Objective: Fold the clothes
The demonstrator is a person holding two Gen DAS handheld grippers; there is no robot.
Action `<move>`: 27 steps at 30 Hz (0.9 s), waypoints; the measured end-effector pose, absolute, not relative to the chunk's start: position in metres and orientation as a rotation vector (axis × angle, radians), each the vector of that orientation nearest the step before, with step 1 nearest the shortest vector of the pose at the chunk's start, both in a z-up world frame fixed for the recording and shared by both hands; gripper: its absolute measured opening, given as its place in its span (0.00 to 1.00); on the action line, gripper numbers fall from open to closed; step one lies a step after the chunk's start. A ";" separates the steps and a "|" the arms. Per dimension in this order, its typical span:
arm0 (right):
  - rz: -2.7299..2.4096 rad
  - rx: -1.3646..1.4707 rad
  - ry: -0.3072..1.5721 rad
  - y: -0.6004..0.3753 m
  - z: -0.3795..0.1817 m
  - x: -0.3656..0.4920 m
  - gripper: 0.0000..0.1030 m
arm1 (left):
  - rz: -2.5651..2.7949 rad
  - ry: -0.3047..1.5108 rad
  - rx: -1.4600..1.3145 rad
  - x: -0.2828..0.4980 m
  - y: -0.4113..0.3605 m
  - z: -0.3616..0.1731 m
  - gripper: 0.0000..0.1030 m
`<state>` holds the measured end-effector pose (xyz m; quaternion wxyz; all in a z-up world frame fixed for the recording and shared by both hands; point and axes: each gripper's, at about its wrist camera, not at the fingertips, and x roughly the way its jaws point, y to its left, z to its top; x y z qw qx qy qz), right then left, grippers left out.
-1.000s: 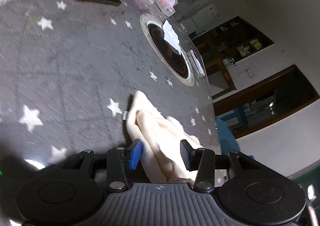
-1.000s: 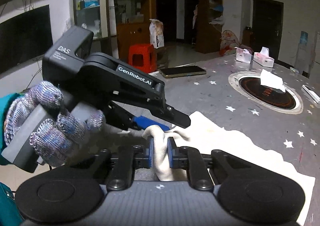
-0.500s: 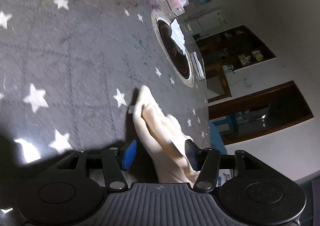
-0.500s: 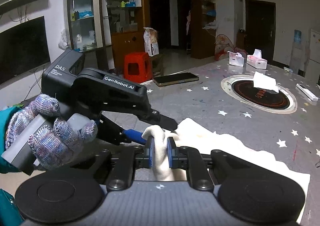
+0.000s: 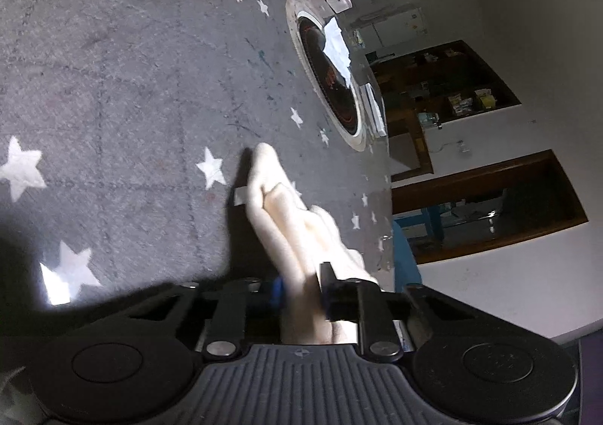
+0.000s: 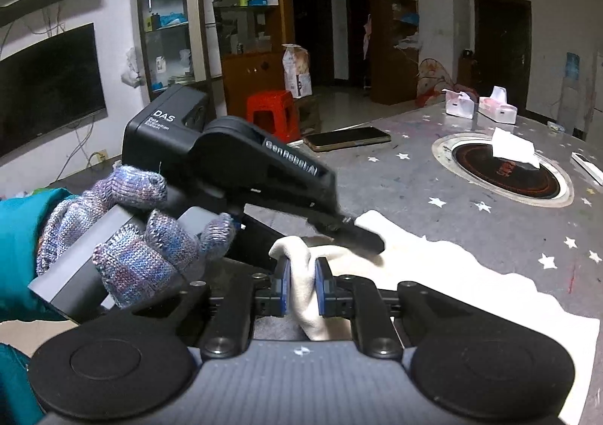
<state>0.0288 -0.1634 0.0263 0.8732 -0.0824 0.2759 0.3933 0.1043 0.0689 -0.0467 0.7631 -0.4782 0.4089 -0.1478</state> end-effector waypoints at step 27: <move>0.245 0.146 0.689 -0.342 -0.020 0.089 0.26 | -0.308 0.888 -0.801 0.108 0.057 -0.038 0.16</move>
